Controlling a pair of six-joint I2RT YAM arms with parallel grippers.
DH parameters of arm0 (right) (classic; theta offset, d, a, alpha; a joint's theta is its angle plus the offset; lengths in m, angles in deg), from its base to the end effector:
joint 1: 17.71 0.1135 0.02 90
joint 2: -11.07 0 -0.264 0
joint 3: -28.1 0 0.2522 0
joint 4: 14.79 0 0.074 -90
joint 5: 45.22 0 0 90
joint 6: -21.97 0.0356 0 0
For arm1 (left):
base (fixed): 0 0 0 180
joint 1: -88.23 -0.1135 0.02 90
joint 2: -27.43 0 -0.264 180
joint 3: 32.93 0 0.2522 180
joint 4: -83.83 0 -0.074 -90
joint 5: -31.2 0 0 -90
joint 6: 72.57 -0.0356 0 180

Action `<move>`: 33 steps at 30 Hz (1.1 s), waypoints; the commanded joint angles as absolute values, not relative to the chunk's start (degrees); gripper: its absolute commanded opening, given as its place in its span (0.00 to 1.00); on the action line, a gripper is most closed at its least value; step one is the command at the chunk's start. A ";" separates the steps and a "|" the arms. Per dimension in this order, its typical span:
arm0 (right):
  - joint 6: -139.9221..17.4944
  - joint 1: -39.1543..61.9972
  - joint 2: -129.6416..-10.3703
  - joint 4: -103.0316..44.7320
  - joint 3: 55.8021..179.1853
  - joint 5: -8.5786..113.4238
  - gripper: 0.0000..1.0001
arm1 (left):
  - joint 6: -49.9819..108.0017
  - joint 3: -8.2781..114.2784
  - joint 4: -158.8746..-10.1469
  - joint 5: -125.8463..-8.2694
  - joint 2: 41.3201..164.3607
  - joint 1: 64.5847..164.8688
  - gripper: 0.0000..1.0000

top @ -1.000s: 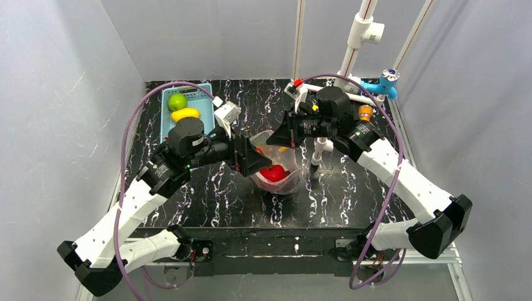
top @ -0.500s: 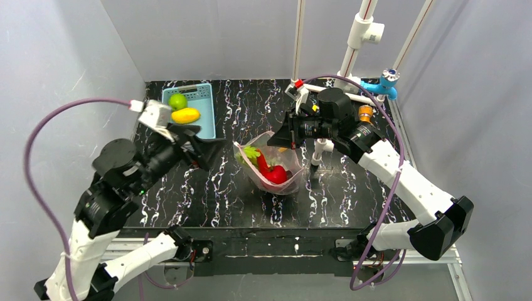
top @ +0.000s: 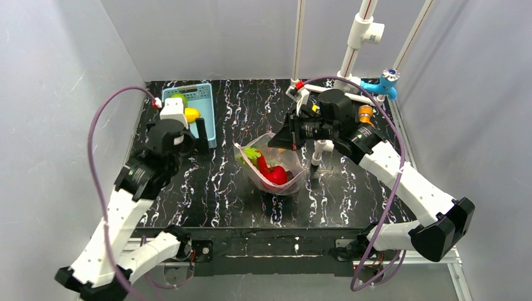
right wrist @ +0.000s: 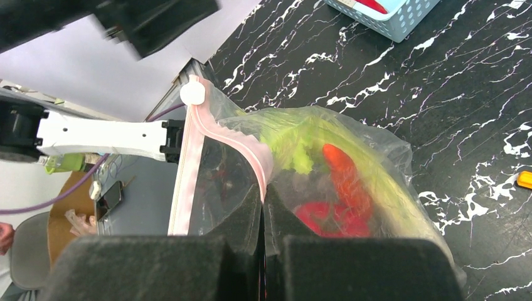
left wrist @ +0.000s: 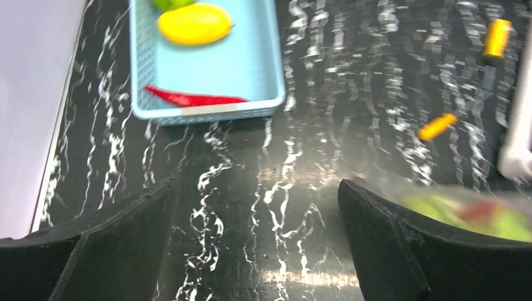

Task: Place the food in the zip-top bag and seal the zipper
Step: Pick up the fake vegetable from the bin.

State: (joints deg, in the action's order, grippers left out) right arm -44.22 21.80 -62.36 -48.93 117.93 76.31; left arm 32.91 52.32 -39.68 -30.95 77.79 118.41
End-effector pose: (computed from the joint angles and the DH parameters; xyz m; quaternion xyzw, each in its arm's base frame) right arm 0.2088 0.1963 0.4059 -0.2649 0.7481 0.4846 0.3678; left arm 0.1437 -0.0643 0.4222 -0.0315 0.8135 -0.0282 0.5801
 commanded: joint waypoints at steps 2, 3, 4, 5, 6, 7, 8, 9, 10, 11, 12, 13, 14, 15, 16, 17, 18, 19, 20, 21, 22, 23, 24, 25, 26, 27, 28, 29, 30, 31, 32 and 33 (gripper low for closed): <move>-44.39 21.93 -59.63 -46.25 118.00 76.89 0.01 | 39.66 50.38 -43.94 -48.07 84.08 98.14 0.98; -44.40 21.96 -59.42 -46.31 117.94 76.74 0.01 | 41.62 50.76 -44.78 -49.29 86.32 95.75 0.98; -44.41 21.95 -59.24 -46.39 117.89 76.60 0.01 | 43.70 51.45 -45.42 -49.90 88.90 93.85 0.98; -44.44 21.94 -59.15 -46.37 117.88 76.58 0.01 | 45.73 52.47 -45.68 -50.39 91.62 92.12 0.98; -44.43 21.93 -59.09 -46.34 117.82 76.64 0.01 | 48.17 54.18 -45.36 -51.03 94.72 90.22 0.98; -44.45 21.93 -59.02 -46.35 117.78 76.72 0.01 | 51.00 55.88 -44.68 -52.19 97.86 88.15 0.98; -44.44 21.93 -58.97 -46.30 117.75 76.76 0.01 | 53.68 57.16 -44.07 -53.83 100.92 85.86 0.98; -44.39 21.93 -58.93 -46.21 117.65 76.77 0.01 | 56.65 58.18 -43.71 -55.85 104.17 83.68 0.98; -44.42 21.93 -58.86 -46.14 117.55 76.75 0.01 | 59.95 58.83 -43.48 -57.76 107.20 81.74 0.98; -44.43 21.93 -58.81 -46.05 117.50 76.66 0.01 | 63.11 59.26 -43.38 -60.20 109.96 80.09 0.98; -44.41 21.93 -58.79 -45.98 117.48 76.54 0.01 | 66.10 59.50 -43.85 -62.71 112.57 78.71 0.98; -44.48 21.93 -58.79 -45.99 117.50 76.48 0.01 | 68.57 59.69 -44.83 -64.89 115.59 77.55 0.98; -44.53 21.93 -58.80 -45.99 117.56 76.48 0.01 | 70.39 60.22 -45.38 -66.85 118.46 76.78 0.98; -44.57 21.93 -58.82 -46.02 117.65 76.50 0.01 | 71.92 61.26 -45.22 -68.22 121.00 76.39 0.98; -44.62 21.93 -58.83 -46.06 117.71 76.54 0.01 | 72.97 62.71 -44.75 -68.78 123.34 76.29 0.98; -44.63 21.93 -58.86 -46.06 117.71 76.58 0.01 | 73.64 64.25 -44.26 -69.23 125.33 76.29 0.98; -44.60 21.93 -58.89 -46.08 117.72 76.63 0.01 | 74.09 65.62 -44.04 -69.76 126.91 76.31 0.98; -44.60 21.93 -58.89 -46.04 117.74 76.75 0.01 | 74.31 66.70 -44.22 -69.79 127.95 76.32 0.98; -44.62 21.93 -58.89 -45.97 117.72 76.87 0.01 | 74.60 67.37 -44.39 -69.02 128.47 76.35 0.98; -44.61 21.94 -58.88 -45.93 117.62 76.91 0.01 | 75.22 67.48 -44.42 -67.82 128.62 76.35 0.98; -44.61 21.95 -58.85 -45.88 117.52 76.88 0.01 | 75.91 67.45 -44.38 -66.48 128.56 76.31 0.98; -44.63 21.93 -58.82 -45.78 117.41 76.87 0.01 | 76.50 67.50 -44.20 -64.91 128.45 76.33 0.98; -44.62 21.93 -58.78 -45.60 117.27 76.90 0.01 | 77.00 67.55 -44.04 -63.65 128.33 76.32 0.98; -44.54 21.93 -58.81 -45.52 117.24 76.98 0.01 | 77.30 67.65 -44.01 -62.87 128.26 76.34 0.98; -44.51 21.93 -58.89 -45.53 117.33 77.12 0.01 | 77.58 67.82 -43.92 -62.14 128.26 76.42 0.98; -44.53 21.93 -58.97 -45.58 117.44 77.18 0.01 | 78.13 68.04 -43.74 -61.42 128.32 76.43 0.97; -44.51 21.93 -59.02 -45.56 117.49 77.21 0.01 | 78.92 68.32 -43.54 -60.72 128.52 76.42 0.97; -44.42 21.93 -59.06 -45.52 117.51 77.21 0.01 | 79.93 68.90 -43.00 -60.05 129.16 76.41 0.97; -44.31 21.93 -59.06 -45.52 117.53 77.22 0.01 | 80.98 70.12 -41.30 -59.70 130.30 76.41 0.96; -44.24 21.93 -59.06 -45.54 117.57 77.22 0.01 | 81.84 71.96 -38.66 -59.66 131.59 76.43 0.96; -44.17 21.93 -59.08 -45.58 117.57 77.21 0.01 | 82.52 74.00 -36.27 -59.01 132.98 76.54 0.96; -44.11 21.93 -59.08 -45.60 117.61 77.21 0.01 | 83.21 75.89 -34.11 -57.71 134.38 76.82 0.96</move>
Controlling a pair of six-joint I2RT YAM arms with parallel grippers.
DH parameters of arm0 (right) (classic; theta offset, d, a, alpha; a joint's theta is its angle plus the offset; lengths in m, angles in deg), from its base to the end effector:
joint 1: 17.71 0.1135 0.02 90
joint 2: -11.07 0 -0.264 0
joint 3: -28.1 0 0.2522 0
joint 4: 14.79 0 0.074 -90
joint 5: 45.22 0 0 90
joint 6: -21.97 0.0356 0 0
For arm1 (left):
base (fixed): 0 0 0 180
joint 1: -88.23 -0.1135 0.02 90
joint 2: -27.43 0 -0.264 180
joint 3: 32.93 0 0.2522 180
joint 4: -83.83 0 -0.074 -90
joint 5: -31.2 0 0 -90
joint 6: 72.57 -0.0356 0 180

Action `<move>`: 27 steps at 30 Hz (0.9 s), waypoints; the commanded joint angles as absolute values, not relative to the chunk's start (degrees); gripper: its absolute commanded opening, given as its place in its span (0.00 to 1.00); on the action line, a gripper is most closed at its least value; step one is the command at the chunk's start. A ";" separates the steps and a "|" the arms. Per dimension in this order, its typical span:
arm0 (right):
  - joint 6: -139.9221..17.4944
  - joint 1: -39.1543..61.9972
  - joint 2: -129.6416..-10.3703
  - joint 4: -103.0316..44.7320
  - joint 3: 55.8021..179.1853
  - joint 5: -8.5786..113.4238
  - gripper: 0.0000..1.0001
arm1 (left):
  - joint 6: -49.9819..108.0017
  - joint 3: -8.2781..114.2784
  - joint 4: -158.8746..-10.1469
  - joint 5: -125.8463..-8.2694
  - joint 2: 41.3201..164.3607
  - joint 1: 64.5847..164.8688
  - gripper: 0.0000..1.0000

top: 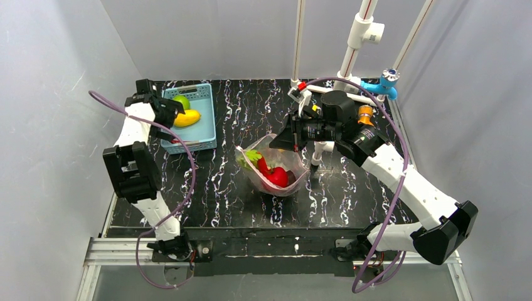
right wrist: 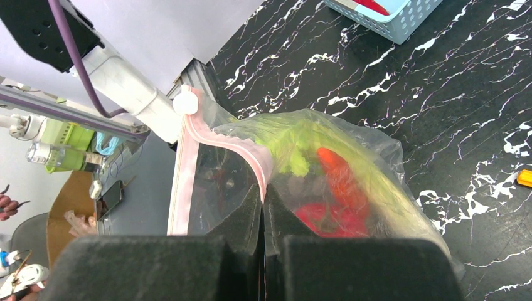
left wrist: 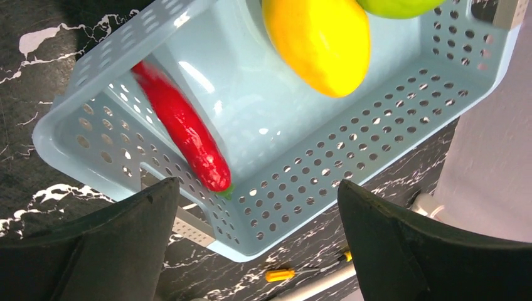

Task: Place the food in the zip-top bag and seal the zipper
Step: Pick up the fake vegetable from the bin.

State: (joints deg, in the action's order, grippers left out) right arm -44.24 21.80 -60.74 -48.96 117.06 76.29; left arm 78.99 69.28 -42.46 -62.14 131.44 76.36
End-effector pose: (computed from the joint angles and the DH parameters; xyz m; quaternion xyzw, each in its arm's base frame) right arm 0.2029 0.1914 0.4081 -0.2658 0.7444 0.4862 0.3727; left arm 0.3899 0.0798 0.2714 -0.5638 0.7704 -0.1498 0.2572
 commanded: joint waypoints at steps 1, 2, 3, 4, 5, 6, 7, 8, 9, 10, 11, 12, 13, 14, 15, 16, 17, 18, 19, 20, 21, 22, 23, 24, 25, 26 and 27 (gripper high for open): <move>-44.07 21.93 -59.04 -45.64 117.61 77.18 0.01 | 83.63 77.44 -32.54 -56.82 135.65 77.17 0.96; -44.03 21.93 -58.99 -45.72 117.60 77.13 0.01 | 83.79 78.59 -31.66 -56.11 136.72 77.55 0.96; -43.99 21.93 -58.95 -45.80 117.57 77.09 0.01 | 83.87 79.40 -31.12 -55.54 137.60 77.92 0.95; -43.99 21.93 -58.87 -45.93 117.61 76.99 0.01 | 83.95 79.90 -30.74 -55.28 138.37 78.21 0.94; -44.02 21.94 -58.78 -46.07 117.67 76.90 0.01 | 83.96 80.16 -30.56 -55.13 139.07 78.43 0.93; -44.01 21.94 -58.67 -46.12 117.63 76.79 0.01 | 83.85 80.25 -30.65 -54.94 139.70 78.67 0.93; -43.99 21.93 -58.53 -46.16 117.56 76.68 0.01 | 83.44 80.30 -30.78 -54.76 140.44 78.88 0.92; -44.03 21.93 -58.40 -46.15 117.50 76.61 0.01 | 82.86 80.66 -30.38 -54.51 141.34 79.02 0.92; -44.07 21.93 -58.34 -46.18 117.47 76.60 0.01 | 82.48 81.16 -29.21 -54.07 142.24 79.11 0.91; -44.07 21.93 -58.29 -46.30 117.48 76.60 0.01 | 82.22 81.56 -27.82 -53.44 143.03 79.13 0.91; -44.09 21.94 -58.25 -46.38 117.48 76.58 0.01 | 82.07 81.68 -26.59 -52.67 143.50 79.17 0.91; -44.14 21.95 -58.16 -46.39 117.51 76.52 0.01 | 82.02 81.46 -25.55 -51.87 143.59 79.17 0.91; -44.13 21.94 -58.11 -46.38 117.51 76.46 0.01 | 81.94 80.81 -24.87 -51.10 143.38 79.16 0.91; -44.16 21.94 -58.10 -46.32 117.45 76.43 0.01 | 81.89 79.87 -24.49 -50.26 142.95 79.13 0.91; -44.17 21.95 -58.13 -46.27 117.45 76.42 0.01 | 81.86 78.72 -24.25 -49.34 142.33 79.12 0.91; -44.15 21.94 -58.21 -46.27 117.48 76.46 0.01 | 81.85 77.55 -23.92 -48.33 141.66 79.15 0.91; -44.18 21.93 -58.28 -46.23 117.47 76.56 0.01 | 81.84 76.32 -23.53 -47.22 140.92 79.14 0.91; -44.18 21.93 -58.34 -46.21 117.45 76.61 0.01 | 81.77 75.16 -23.15 -46.01 140.24 79.09 0.91; -44.14 21.93 -58.36 -46.17 117.41 76.66 0.01 | 81.56 74.05 -22.87 -44.59 139.62 79.06 0.91; -44.17 21.93 -58.36 -46.11 117.34 76.71 0.01 | 81.24 73.11 -22.77 -43.34 138.99 79.02 0.90; -44.17 21.93 -58.36 -46.03 117.28 76.77 0.01 | 80.84 72.30 -22.77 -42.47 138.36 79.04 0.90; -44.14 21.93 -58.36 -46.05 117.26 76.77 0.01 | 80.45 71.55 -22.78 -41.57 137.90 79.04 0.90; -44.13 21.92 -58.32 -46.03 117.24 76.77 0.01 | 80.17 70.87 -22.75 -40.83 137.47 79.02 0.90; -44.13 21.93 -58.22 -45.93 117.15 76.74 0.01 | 80.13 70.10 -22.75 -40.31 137.07 79.04 0.90; -44.09 21.93 -58.19 -45.81 116.99 76.70 0.01 | 80.22 69.31 -22.93 -40.06 136.76 79.05 0.89; -44.13 21.93 -58.18 -45.68 116.95 76.69 0.01 | 80.42 68.68 -23.34 -40.05 136.45 79.04 0.88; -44.11 21.93 -58.21 -45.56 116.94 76.71 0.01 | 80.71 67.96 -23.96 -40.30 136.29 79.00 0.87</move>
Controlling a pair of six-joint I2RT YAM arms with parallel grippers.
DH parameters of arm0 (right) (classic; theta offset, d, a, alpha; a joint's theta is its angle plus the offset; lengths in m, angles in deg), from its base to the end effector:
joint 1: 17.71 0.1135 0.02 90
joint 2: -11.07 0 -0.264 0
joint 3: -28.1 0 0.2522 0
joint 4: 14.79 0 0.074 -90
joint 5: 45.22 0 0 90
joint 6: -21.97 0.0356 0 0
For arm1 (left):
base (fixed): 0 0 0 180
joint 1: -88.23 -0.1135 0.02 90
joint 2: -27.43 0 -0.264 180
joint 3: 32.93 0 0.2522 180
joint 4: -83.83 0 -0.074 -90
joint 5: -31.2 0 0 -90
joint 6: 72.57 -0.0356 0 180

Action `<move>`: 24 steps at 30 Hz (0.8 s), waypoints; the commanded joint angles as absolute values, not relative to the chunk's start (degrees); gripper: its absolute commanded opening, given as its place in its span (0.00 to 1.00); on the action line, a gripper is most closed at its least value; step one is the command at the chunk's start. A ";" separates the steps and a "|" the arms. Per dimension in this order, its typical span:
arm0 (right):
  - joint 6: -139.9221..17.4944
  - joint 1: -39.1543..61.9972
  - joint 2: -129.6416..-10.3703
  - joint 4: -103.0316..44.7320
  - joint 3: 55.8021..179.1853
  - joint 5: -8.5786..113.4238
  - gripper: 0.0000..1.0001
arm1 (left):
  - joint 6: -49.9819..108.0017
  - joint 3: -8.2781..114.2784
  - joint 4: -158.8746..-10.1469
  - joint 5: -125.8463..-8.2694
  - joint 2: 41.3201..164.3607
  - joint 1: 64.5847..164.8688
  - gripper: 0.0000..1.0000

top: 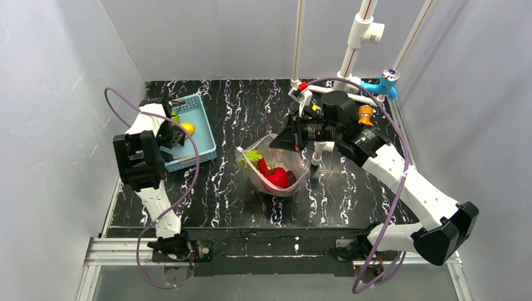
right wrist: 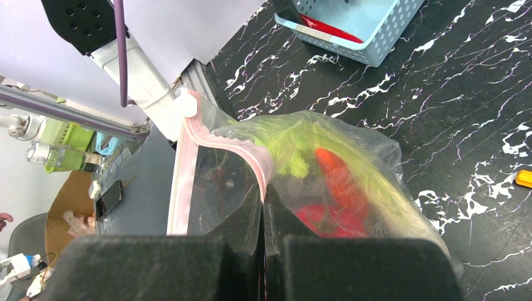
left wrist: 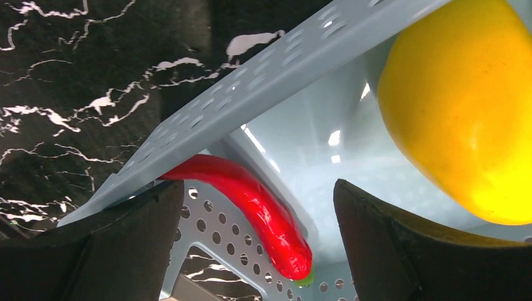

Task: Place the food in the zip-top bag and seal the zipper
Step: Pick up the fake vegetable from the bin.

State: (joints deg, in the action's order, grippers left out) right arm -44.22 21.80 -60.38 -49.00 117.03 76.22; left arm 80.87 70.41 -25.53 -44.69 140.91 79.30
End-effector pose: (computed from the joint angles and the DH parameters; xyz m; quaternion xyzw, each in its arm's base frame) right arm 0.2015 0.1903 0.4095 -0.2657 0.7431 0.4865 0.3748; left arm 0.3848 0.0692 0.2041 -0.5920 0.7926 0.0723 0.1270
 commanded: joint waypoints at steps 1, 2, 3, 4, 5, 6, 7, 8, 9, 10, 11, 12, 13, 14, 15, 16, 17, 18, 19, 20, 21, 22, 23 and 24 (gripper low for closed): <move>-44.05 21.93 -58.29 -45.53 116.97 76.79 0.01 | 81.08 67.27 -24.71 -40.77 136.32 79.01 0.84; -44.00 21.93 -58.38 -45.54 117.04 76.91 0.01 | 81.44 66.61 -25.40 -41.29 136.54 79.05 0.81; -43.98 21.92 -58.49 -45.57 117.14 76.97 0.01 | 81.79 66.21 -25.87 -41.71 136.84 79.07 0.79; -43.90 21.90 -58.50 -45.64 117.22 77.05 0.01 | 82.20 66.00 -25.98 -42.06 137.34 79.04 0.78; -43.85 21.93 -58.45 -45.73 117.33 77.12 0.01 | 82.34 65.93 -26.00 -42.31 137.83 79.03 0.78; -43.83 21.94 -58.33 -45.80 117.35 77.10 0.01 | 82.34 65.91 -26.11 -42.60 138.24 79.00 0.78; -43.86 21.95 -58.18 -45.87 117.33 76.99 0.01 | 82.42 65.71 -26.46 -42.79 138.43 79.02 0.77; -43.90 21.94 -58.01 -45.94 117.26 76.79 0.01 | 82.44 65.14 -27.13 -42.88 138.38 79.05 0.76; -43.98 21.93 -57.80 -46.01 117.20 76.61 0.01 | 82.33 64.45 -28.24 -42.93 138.17 79.01 0.74; -44.09 21.93 -57.68 -46.06 117.18 76.50 0.01 | 82.07 63.88 -29.23 -42.88 137.99 79.01 0.70; -44.14 21.93 -57.58 -46.14 117.18 76.36 0.01 | 81.77 63.59 -29.87 -42.63 137.89 79.05 0.61; -44.16 21.93 -57.57 -46.16 117.17 76.35 0.01 | 81.52 63.57 -30.09 -42.37 137.90 79.07 0.53; -44.19 21.93 -57.59 -46.18 117.17 76.34 0.01 | 81.35 63.61 -30.11 -42.16 137.98 79.06 0.48; -44.15 21.93 -57.66 -46.16 117.17 76.38 0.01 | 81.12 63.68 -30.21 -42.04 137.94 79.04 0.46; -44.12 21.93 -57.71 -46.16 117.23 76.49 0.01 | 80.70 63.70 -30.45 -41.99 137.88 79.02 0.45; -44.09 21.93 -57.76 -46.12 117.25 76.58 0.01 | 80.34 63.69 -30.68 -41.86 137.74 79.04 0.43; -44.07 21.93 -57.84 -46.06 117.21 76.61 0.01 | 79.82 63.65 -31.10 -41.78 137.46 79.03 0.40; -44.06 21.93 -57.91 -46.08 117.22 76.69 0.01 | 79.08 63.53 -31.78 -41.81 136.93 79.04 0.37; -44.08 21.93 -57.92 -46.15 117.21 76.74 0.01 | 78.23 63.31 -32.69 -41.91 136.42 79.01 0.37; -44.06 21.93 -57.90 -46.18 117.19 76.69 0.01 | 77.49 63.08 -33.45 -42.05 135.86 79.02 0.36; -44.04 21.93 -57.83 -46.15 117.17 76.63 0.01 | 76.87 62.92 -34.04 -42.00 135.28 79.06 0.35; -44.05 21.93 -57.75 -46.17 117.10 76.54 0.01 | 76.34 62.88 -34.52 -41.88 134.72 79.06 0.34; -44.06 21.93 -57.66 -46.14 117.10 76.45 0.01 | 75.87 62.93 -34.81 -41.83 134.17 79.01 0.28; -44.11 21.93 -57.59 -46.14 117.14 76.38 0.01 | 75.33 63.10 -35.13 -41.78 133.54 79.02 0.20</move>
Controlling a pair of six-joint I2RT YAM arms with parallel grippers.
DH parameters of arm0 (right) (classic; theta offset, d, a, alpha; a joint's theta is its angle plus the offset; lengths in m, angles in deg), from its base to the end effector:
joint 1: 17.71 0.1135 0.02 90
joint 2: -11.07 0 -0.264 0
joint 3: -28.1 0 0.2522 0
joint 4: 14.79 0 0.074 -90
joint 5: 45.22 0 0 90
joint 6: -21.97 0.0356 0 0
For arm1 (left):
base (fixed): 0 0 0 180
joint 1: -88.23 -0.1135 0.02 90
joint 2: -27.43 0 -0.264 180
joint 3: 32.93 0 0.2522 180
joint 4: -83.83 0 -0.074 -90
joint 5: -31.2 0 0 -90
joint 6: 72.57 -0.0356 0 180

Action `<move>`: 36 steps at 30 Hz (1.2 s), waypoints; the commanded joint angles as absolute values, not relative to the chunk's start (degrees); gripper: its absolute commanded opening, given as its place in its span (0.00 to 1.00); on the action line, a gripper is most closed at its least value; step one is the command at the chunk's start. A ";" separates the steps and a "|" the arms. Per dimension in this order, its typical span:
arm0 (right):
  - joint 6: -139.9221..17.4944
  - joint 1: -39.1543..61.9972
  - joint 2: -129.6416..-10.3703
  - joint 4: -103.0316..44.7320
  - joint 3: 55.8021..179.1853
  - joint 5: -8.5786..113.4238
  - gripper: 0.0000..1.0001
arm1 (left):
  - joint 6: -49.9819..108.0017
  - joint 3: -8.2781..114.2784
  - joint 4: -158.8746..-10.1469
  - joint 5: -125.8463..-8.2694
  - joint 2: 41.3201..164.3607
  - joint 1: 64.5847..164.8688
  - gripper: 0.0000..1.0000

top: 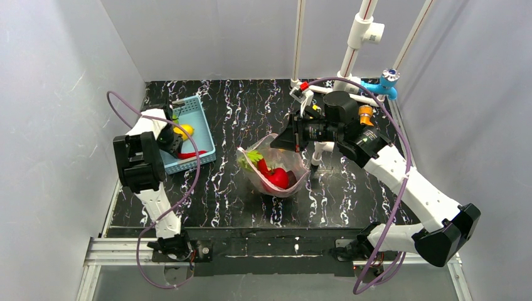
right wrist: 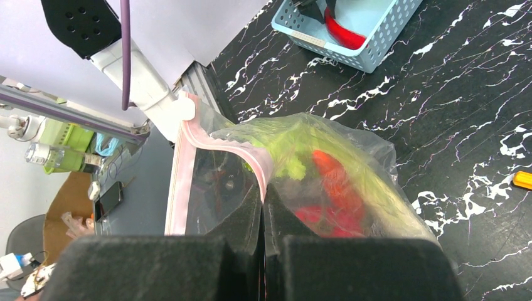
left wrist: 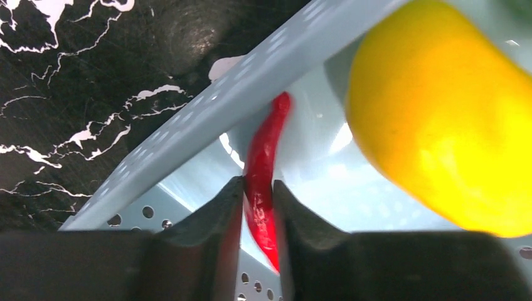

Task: Place the food in the zip-top bag and seal the zipper
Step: Pick up the fake vegetable from the bin.

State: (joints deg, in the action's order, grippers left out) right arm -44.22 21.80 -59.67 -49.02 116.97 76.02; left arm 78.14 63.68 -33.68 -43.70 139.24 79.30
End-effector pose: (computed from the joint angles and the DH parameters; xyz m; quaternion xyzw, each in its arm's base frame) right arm 0.1988 0.1879 0.4122 -0.2655 0.7403 0.4870 0.3798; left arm 0.3785 0.0689 0.1866 -0.5744 0.8011 0.0711 0.1527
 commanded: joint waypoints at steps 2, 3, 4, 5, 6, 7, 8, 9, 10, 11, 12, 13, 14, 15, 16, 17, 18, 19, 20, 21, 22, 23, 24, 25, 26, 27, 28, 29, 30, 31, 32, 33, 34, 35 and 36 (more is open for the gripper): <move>-44.06 21.93 -57.59 -46.15 117.17 76.31 0.01 | 74.45 63.52 -35.76 -41.92 132.09 79.02 0.09; -44.05 21.93 -57.61 -46.18 117.11 76.30 0.01 | 73.82 63.99 -36.05 -42.21 131.38 79.03 0.04; -44.04 21.93 -57.59 -46.16 117.10 76.33 0.01 | 73.28 64.58 -36.01 -42.34 130.68 79.07 0.01; -44.05 21.93 -57.67 -46.20 117.12 76.35 0.01 | 72.94 65.16 -35.89 -42.35 129.80 79.06 0.00; -44.07 21.93 -57.80 -46.16 117.24 76.41 0.01 | 72.62 65.54 -36.01 -42.33 128.81 79.02 0.00; -44.09 21.93 -57.83 -46.25 117.33 76.42 0.01 | 72.16 65.87 -36.40 -42.45 127.77 79.05 0.00; -44.04 21.93 -57.84 -46.27 117.37 76.42 0.01 | 71.64 66.29 -36.58 -42.78 126.91 79.06 0.00; -44.04 21.93 -57.88 -46.18 117.43 76.42 0.01 | 71.07 66.78 -36.72 -43.32 126.02 79.07 0.00; -44.03 21.93 -57.91 -46.17 117.42 76.42 0.01 | 70.53 67.28 -36.85 -43.87 125.15 79.08 0.00; -44.04 21.93 -57.92 -46.14 117.42 76.42 0.01 | 70.07 67.58 -37.07 -44.74 124.38 79.08 0.00; -44.06 21.93 -57.92 -46.15 117.43 76.40 0.01 | 69.50 67.83 -37.31 -45.60 123.44 79.04 0.00; -44.04 21.93 -57.93 -46.19 117.38 76.39 0.01 | 68.81 68.13 -37.40 -46.14 122.51 79.05 0.00; -44.06 21.93 -57.93 -46.20 117.32 76.41 0.01 | 68.15 68.27 -37.68 -46.83 121.19 79.05 0.00; -44.06 21.91 -57.94 -46.13 117.31 76.38 0.01 | 67.74 68.11 -38.05 -47.53 120.16 79.07 0.00; -44.04 21.93 -57.94 -46.05 117.27 76.42 0.01 | 67.12 67.91 -38.46 -48.15 118.97 79.01 0.00; -44.03 21.93 -57.91 -46.00 117.19 76.42 0.01 | 66.27 67.69 -39.11 -49.07 117.58 79.02 0.00; -44.03 21.93 -57.99 -46.03 117.19 76.42 0.01 | 64.88 66.95 -40.43 -50.78 115.82 79.00 0.00; -43.97 21.93 -58.05 -45.91 117.25 76.42 0.01 | 63.06 65.98 -42.26 -52.91 113.93 79.02 0.00; -43.91 21.93 -58.10 -45.89 117.35 76.43 0.01 | 61.60 64.60 -44.75 -55.83 111.15 79.07 0.00; -43.86 21.93 -58.17 -45.87 117.50 76.51 0.01 | 60.49 62.95 -47.77 -58.44 108.20 79.07 0.00; -43.71 21.94 -58.23 -45.86 117.70 76.59 0.01 | 59.58 60.92 -51.83 -62.79 105.08 79.02 0.00; -43.66 21.97 -58.34 -45.80 117.92 76.60 0.01 | 59.04 58.99 -55.46 -66.17 101.81 79.07 0.00; -43.55 21.93 -58.44 -45.80 118.23 76.60 0.01 | 58.90 57.67 -59.09 -69.36 98.87 79.02 0.00; -43.42 21.94 -58.63 -45.67 118.51 76.60 0.01 | 58.73 57.10 -61.68 -72.29 96.05 79.03 0.00; -43.14 21.97 -58.69 -45.44 118.69 76.57 0.01 | 58.48 57.09 -63.91 -75.09 93.73 79.04 0.00; -42.76 21.94 -58.78 -45.23 118.90 76.39 0.01 | 58.24 57.12 -66.13 -78.30 91.84 79.02 0.00; -42.37 21.93 -59.01 -44.98 119.10 76.19 0.01 | 58.13 56.73 -69.97 -82.95 89.71 79.03 0.00; -41.85 21.93 -59.25 -44.85 119.41 75.97 0.01 | 58.50 56.04 -73.84 -86.15 88.02 79.00 0.00; -41.36 21.93 -59.63 -44.86 119.88 75.78 0.01 | 59.60 55.16 -77.39 -89.55 86.39 79.00 0.00; -40.82 21.94 -60.15 -44.84 120.46 75.60 0.01 | 61.27 54.50 -80.91 -92.93 85.22 79.04 0.00; -40.18 21.98 -60.66 -44.83 121.02 75.55 0.01 | 62.57 54.14 -84.20 -95.95 84.43 79.01 0.00; -39.39 21.94 -61.19 -44.67 121.51 75.42 0.01 | 63.77 53.61 -87.28 -99.01 83.79 79.15 0.00; -38.43 21.89 -61.78 -44.50 121.96 75.31 0.01 | 65.73 52.68 -92.00 -102.51 83.28 79.30 0.00; -37.50 21.94 -62.30 -44.32 122.41 75.20 0.01 | 67.76 51.54 -96.36 -105.69 82.82 79.61 0.00; -36.69 21.93 -62.82 -44.22 122.84 74.98 0.01 | 69.41 50.53 -99.87 -107.80 82.49 80.04 0.00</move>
State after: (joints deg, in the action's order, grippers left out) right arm -40.94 21.80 -61.57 -48.96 118.22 75.35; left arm 63.26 54.37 -81.55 -90.89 82.71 79.23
